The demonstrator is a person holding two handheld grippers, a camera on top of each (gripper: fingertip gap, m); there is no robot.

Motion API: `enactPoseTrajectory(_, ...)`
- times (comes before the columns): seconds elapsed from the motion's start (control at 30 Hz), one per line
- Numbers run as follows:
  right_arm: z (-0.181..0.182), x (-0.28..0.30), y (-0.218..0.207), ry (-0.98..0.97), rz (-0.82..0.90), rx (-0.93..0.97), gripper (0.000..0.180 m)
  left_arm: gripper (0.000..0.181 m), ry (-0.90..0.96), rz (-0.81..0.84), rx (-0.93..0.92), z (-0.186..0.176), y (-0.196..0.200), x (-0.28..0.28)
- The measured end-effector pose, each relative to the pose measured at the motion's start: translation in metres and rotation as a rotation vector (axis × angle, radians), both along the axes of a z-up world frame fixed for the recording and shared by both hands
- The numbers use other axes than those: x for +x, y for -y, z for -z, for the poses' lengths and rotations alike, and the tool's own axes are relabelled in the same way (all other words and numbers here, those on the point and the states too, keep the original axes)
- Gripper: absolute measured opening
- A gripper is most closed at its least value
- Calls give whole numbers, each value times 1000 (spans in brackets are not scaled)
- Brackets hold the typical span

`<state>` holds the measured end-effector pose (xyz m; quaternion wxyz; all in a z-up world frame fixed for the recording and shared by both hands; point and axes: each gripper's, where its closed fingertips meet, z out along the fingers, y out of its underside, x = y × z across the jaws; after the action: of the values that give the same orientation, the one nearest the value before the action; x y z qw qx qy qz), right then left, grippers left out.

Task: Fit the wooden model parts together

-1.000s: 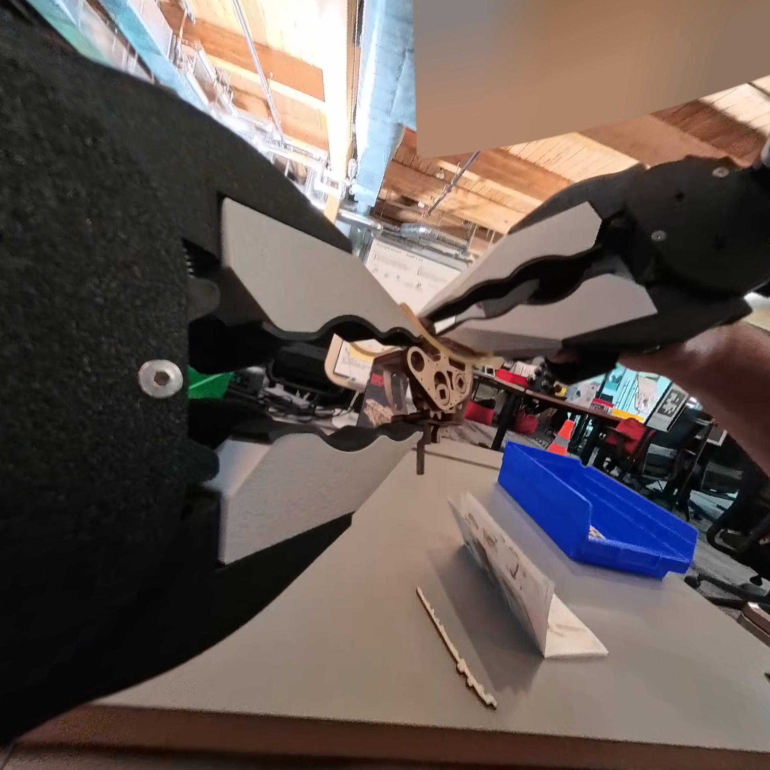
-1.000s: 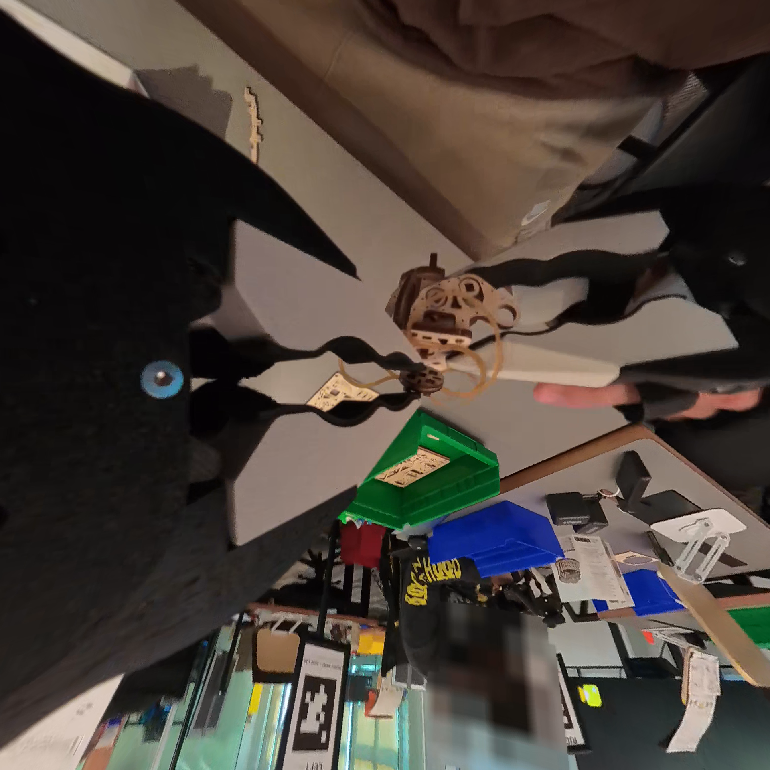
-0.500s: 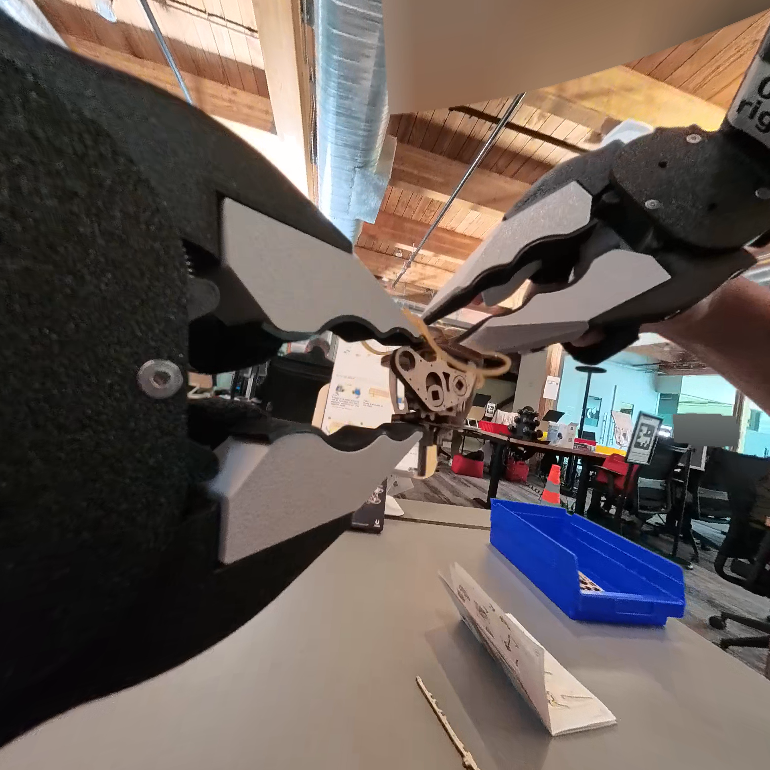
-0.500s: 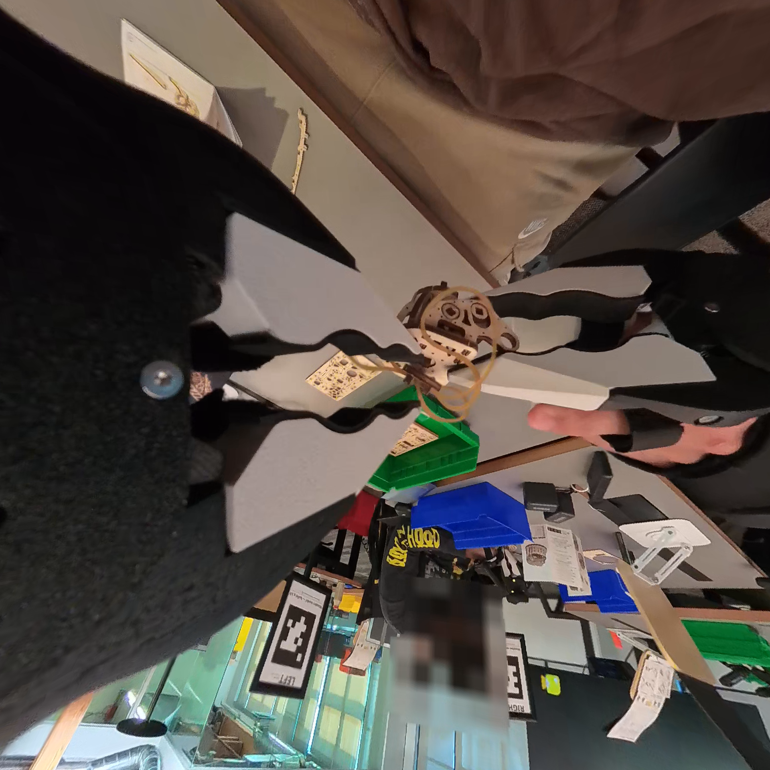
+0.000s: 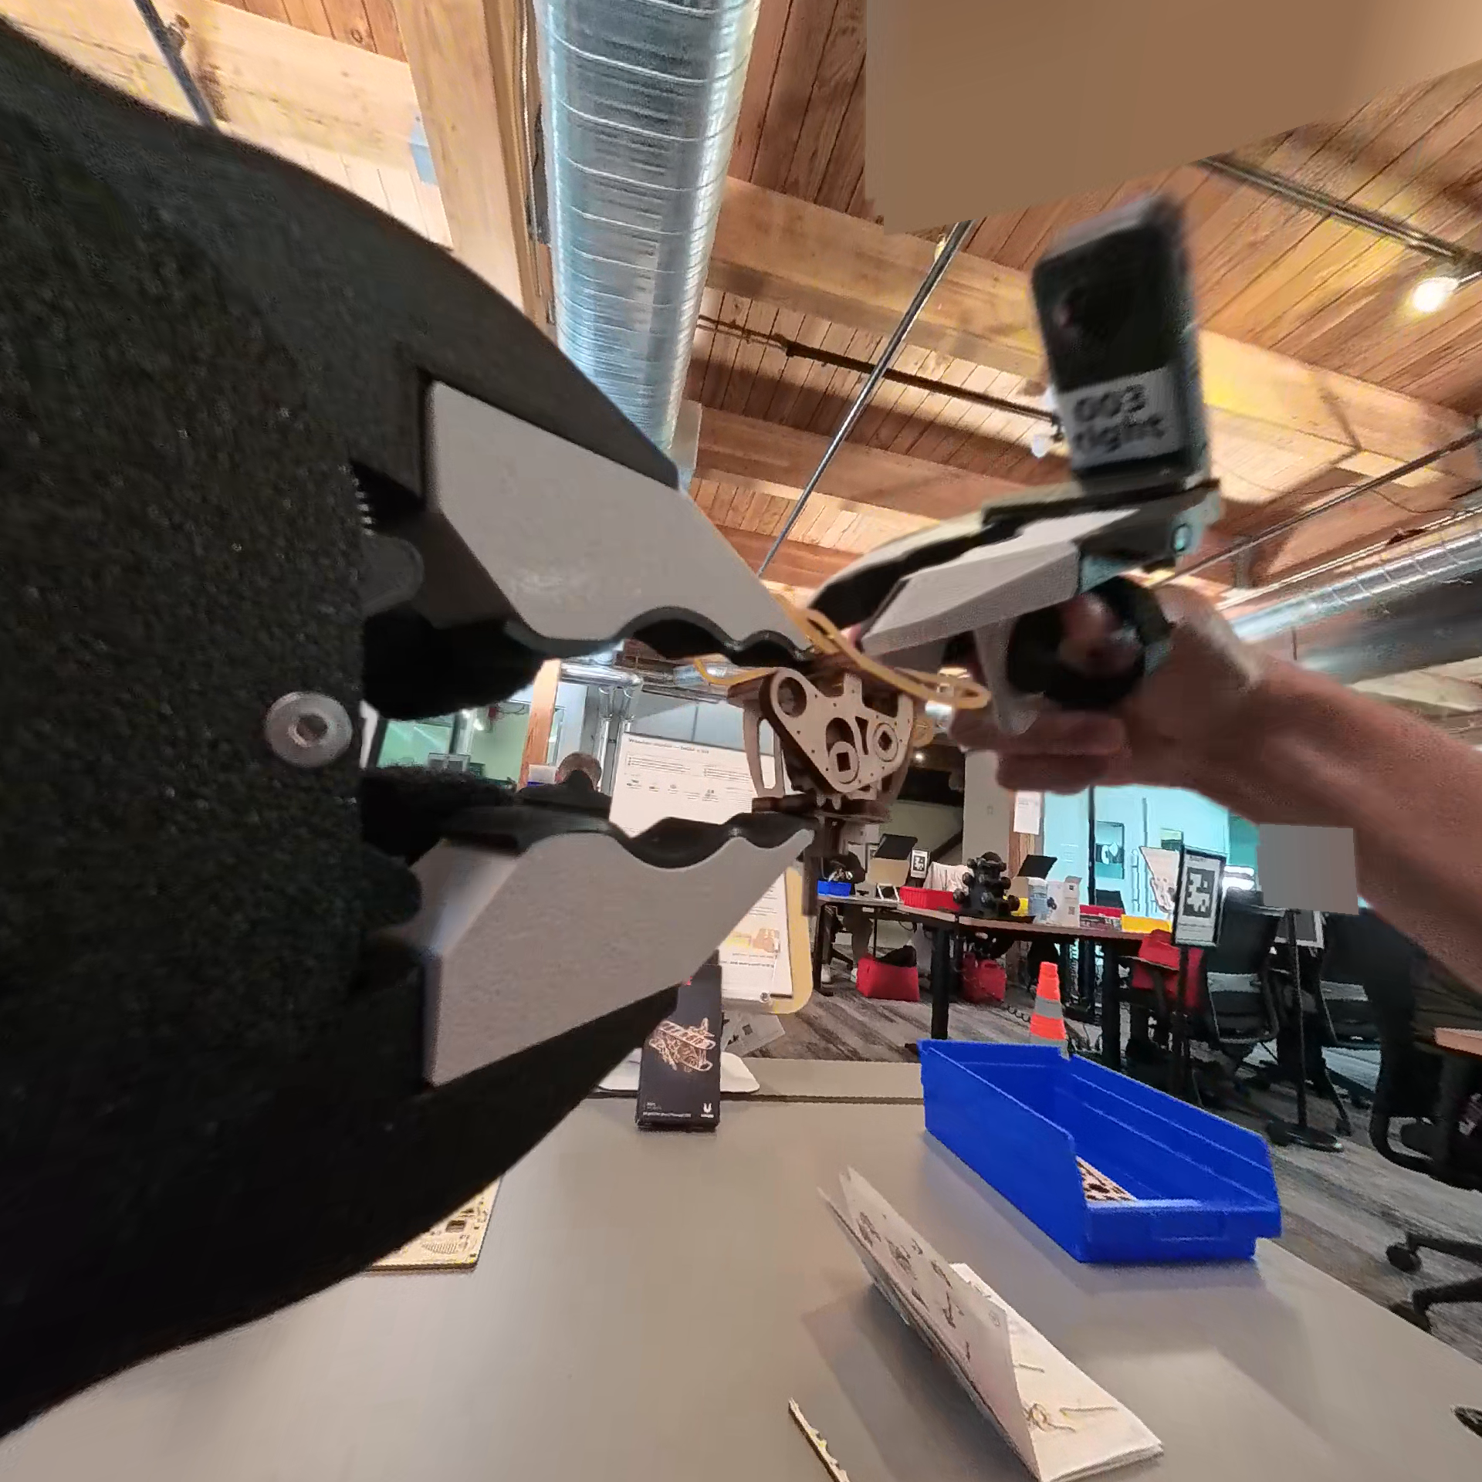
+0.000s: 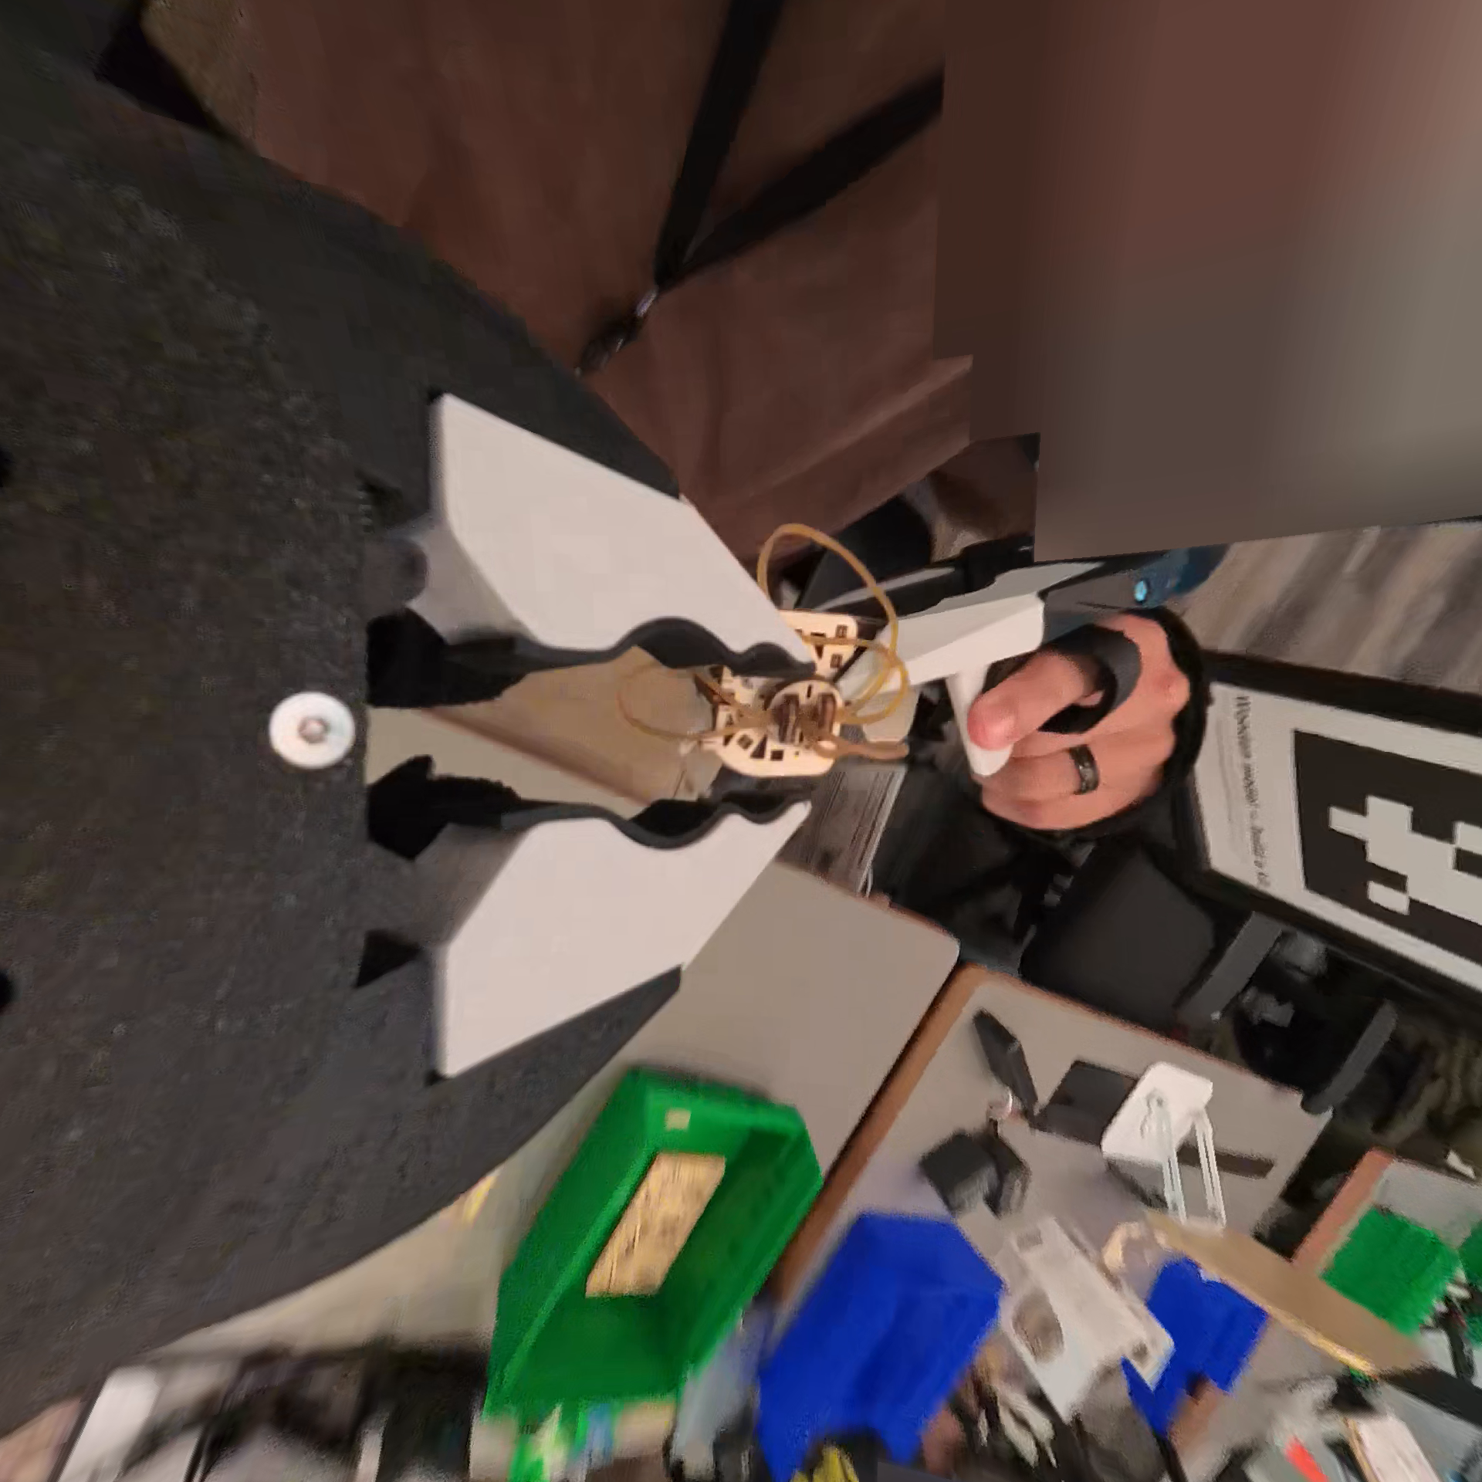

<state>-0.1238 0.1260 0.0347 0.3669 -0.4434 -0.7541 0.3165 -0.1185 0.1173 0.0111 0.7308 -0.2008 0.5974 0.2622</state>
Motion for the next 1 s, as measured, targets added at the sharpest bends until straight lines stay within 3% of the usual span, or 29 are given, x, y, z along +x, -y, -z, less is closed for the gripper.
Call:
enactPoseTrajectory(0.13, 3, -2, 13, 3, -50, -213, 28, 34, -20, 1, -19, -3, 8, 1)
enactPoseTrajectory(0.53, -22, -4, 22, 17, -107, -406, 29, 34, 10, 48, -103, -25, 21, 3)
enactPoseTrajectory(0.67, -22, -6, 26, 60, -98, -415, 21, 34, 26, 68, -145, -33, 24, 3)
enactPoseTrajectory(1.0, -33, -5, 31, 66, -89, -471, 20, 34, 60, 57, -181, -41, 25, -2)
